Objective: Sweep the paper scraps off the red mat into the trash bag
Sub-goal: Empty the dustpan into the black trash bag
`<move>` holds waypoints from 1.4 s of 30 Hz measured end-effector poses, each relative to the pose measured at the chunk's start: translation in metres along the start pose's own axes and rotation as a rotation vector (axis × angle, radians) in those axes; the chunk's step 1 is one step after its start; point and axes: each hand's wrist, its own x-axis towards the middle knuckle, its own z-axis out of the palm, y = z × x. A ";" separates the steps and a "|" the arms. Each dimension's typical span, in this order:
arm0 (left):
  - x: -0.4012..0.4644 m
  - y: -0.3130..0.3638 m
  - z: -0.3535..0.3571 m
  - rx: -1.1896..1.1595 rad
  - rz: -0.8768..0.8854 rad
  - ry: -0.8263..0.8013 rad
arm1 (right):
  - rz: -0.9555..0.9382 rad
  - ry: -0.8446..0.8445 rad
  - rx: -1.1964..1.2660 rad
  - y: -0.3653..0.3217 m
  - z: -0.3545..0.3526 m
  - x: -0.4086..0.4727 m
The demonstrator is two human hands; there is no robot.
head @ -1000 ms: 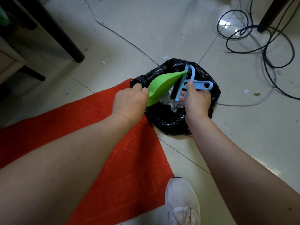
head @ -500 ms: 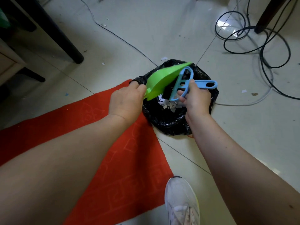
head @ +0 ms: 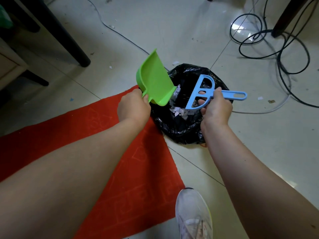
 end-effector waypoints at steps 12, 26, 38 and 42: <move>-0.005 0.010 0.013 -0.459 -0.116 -0.350 | -1.217 -0.363 -0.893 0.028 0.005 -0.016; -0.017 0.027 0.006 -1.208 -0.524 -0.685 | -1.099 -0.537 -1.697 0.032 0.032 -0.027; -0.024 0.031 0.018 -0.998 -0.420 -0.560 | -0.804 -0.345 -1.290 0.033 0.022 -0.033; -0.040 0.043 0.014 -1.030 -0.424 -0.512 | -0.485 -0.381 -1.138 0.030 0.023 -0.040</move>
